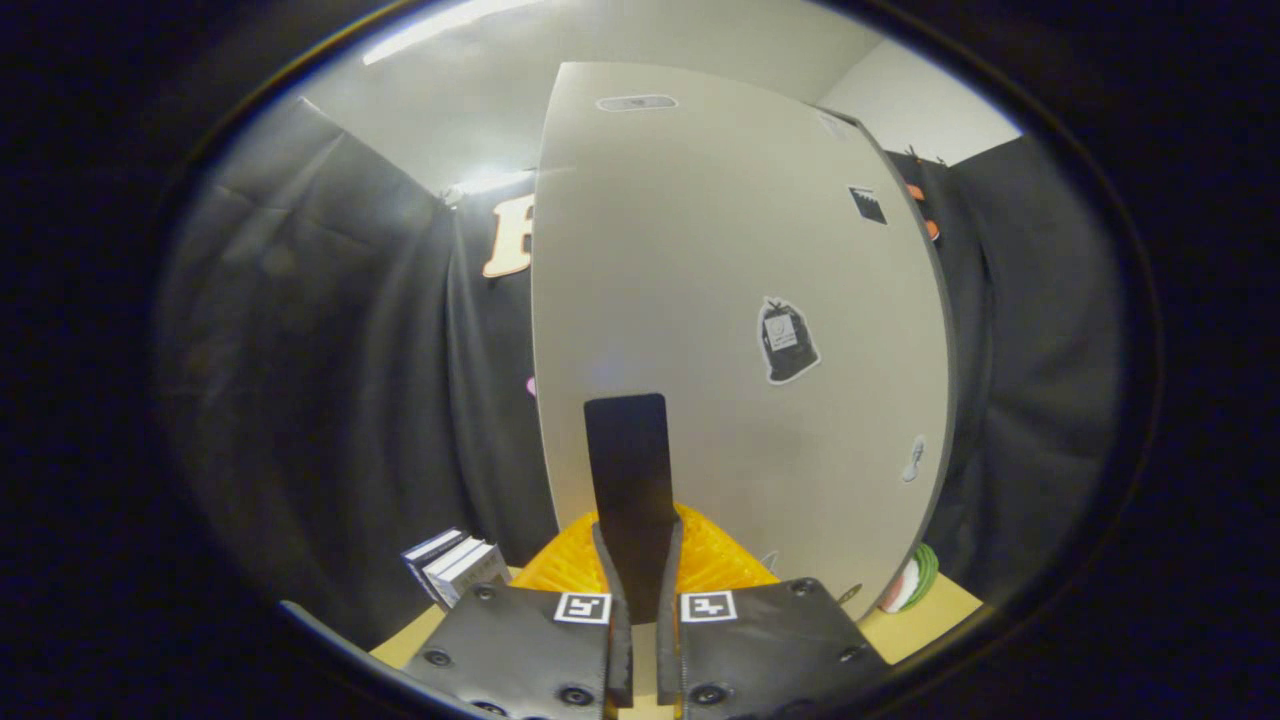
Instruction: Open the shoe cabinet door, grab the shoes and put them into the shoe cabinet, then close the shoe cabinet door.
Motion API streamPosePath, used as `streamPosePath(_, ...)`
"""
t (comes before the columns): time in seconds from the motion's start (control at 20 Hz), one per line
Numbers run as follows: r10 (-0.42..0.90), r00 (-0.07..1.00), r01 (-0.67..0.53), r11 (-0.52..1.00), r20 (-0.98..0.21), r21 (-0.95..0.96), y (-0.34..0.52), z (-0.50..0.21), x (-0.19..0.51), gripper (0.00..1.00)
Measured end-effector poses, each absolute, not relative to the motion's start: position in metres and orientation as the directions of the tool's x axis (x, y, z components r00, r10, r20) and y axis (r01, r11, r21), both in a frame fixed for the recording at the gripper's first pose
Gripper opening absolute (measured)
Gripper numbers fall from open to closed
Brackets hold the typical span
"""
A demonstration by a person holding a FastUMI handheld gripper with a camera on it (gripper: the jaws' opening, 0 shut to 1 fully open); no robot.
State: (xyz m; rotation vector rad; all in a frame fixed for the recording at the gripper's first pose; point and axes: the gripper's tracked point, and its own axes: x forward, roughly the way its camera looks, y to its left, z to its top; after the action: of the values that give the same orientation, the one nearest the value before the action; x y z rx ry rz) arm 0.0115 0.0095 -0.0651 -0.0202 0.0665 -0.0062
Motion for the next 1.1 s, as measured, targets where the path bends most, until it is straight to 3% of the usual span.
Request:
streamPosePath(0.55,-0.021,0.998,0.020,1.000,-0.053,-0.019,-0.002,-0.060,-0.010,0.11)
streamPosePath(1.1,0.102,0.992,-0.104,0.994,-0.070,-0.016,-0.026,-0.050,-0.039,0.11)
